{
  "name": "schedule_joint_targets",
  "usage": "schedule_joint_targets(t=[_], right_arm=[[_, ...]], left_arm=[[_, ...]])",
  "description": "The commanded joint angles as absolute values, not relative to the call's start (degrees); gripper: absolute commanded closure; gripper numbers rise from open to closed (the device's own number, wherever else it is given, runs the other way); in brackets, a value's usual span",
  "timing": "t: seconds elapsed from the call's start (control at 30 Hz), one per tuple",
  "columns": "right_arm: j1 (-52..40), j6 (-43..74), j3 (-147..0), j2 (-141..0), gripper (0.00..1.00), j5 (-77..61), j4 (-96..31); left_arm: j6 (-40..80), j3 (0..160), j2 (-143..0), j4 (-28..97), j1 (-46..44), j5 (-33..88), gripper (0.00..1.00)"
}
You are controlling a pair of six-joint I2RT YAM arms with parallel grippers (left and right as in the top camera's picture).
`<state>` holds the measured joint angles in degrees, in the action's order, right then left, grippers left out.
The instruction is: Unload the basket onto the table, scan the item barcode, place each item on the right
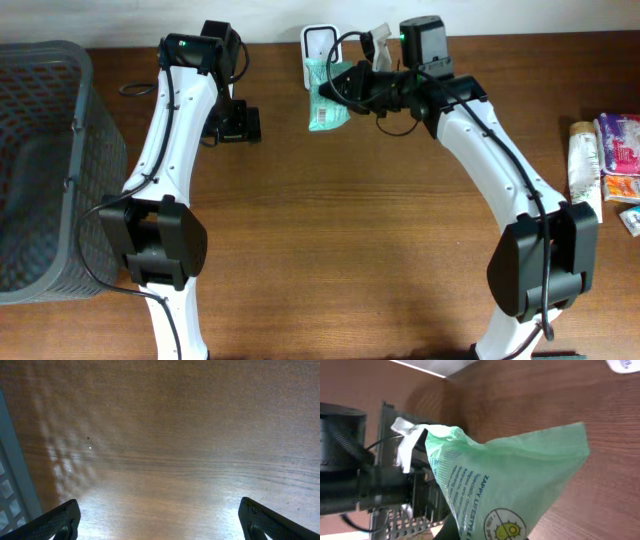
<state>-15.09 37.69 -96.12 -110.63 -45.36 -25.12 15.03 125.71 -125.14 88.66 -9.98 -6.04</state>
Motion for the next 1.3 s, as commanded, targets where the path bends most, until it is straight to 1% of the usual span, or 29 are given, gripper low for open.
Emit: schedule_joint_targets(t=[0.0, 0.5, 0.6, 0.67, 0.7, 0.83, 0.87, 0.9, 0.97, 1.07, 1.17, 1.2, 1.23, 1.27], right_arm=[[-15.5, 38.2, -96.8, -109.6, 0.96, -42.6, -25.1], [-15.5, 36.2, -96.8, -109.6, 0.96, -43.8, -26.3], [-15.5, 36.2, -96.8, -109.7, 0.96, -34.9, -31.5], [-15.5, 31.8, -96.8, -109.7, 0.96, -27.4, -36.1], [-15.5, 30.0, -96.8, -109.7, 0.96, -21.3, -40.0], [-15.5, 28.7, -96.8, -110.0, 0.96, 14.3, -57.5], [-15.5, 28.7, -96.8, -110.0, 0.96, 21.5, -60.9], [-15.5, 28.7, -96.7, -110.0, 0.96, 25.9, -63.5], [-15.4, 28.7, -95.0, -110.4, 0.96, 30.8, -66.0], [-15.4, 28.7, -89.6, -112.6, 0.96, 31.8, -64.4], [-15.4, 28.7, -87.7, -116.4, 0.95, 31.5, -63.2], [-15.4, 28.7, -87.7, -117.3, 0.92, 30.9, -63.2], [-15.4, 28.7, -87.7, -117.9, 0.85, 28.8, -63.2], [-15.4, 28.7, -87.7, -118.1, 0.7, 26.1, -63.2]], left_arm=[[15.8, 125.5, -124.7, 88.7, -9.7, -6.3, 0.01], [15.8, 125.5, -124.7, 88.7, -9.7, -6.3, 0.01], [15.8, 125.5, -124.7, 88.7, -9.7, -6.3, 0.01], [15.8, 125.5, -124.7, 88.7, -9.7, -6.3, 0.01], [15.8, 125.5, -124.7, 88.7, -9.7, -6.3, 0.01], [15.8, 125.5, -124.7, 88.7, -9.7, -6.3, 0.01], [15.8, 125.5, -124.7, 88.7, -9.7, -6.3, 0.01], [15.8, 125.5, -124.7, 88.7, -9.7, -6.3, 0.01], [15.8, 125.5, -124.7, 88.7, -9.7, -6.3, 0.01], [15.8, 125.5, -124.7, 88.7, -9.7, -6.3, 0.01], [15.8, 125.5, -124.7, 88.7, -9.7, -6.3, 0.01], [15.8, 125.5, -124.7, 88.7, -9.7, -6.3, 0.01], [15.8, 125.5, -124.7, 88.7, -9.7, -6.3, 0.01], [15.8, 125.5, -124.7, 88.7, -9.7, -6.3, 0.01]])
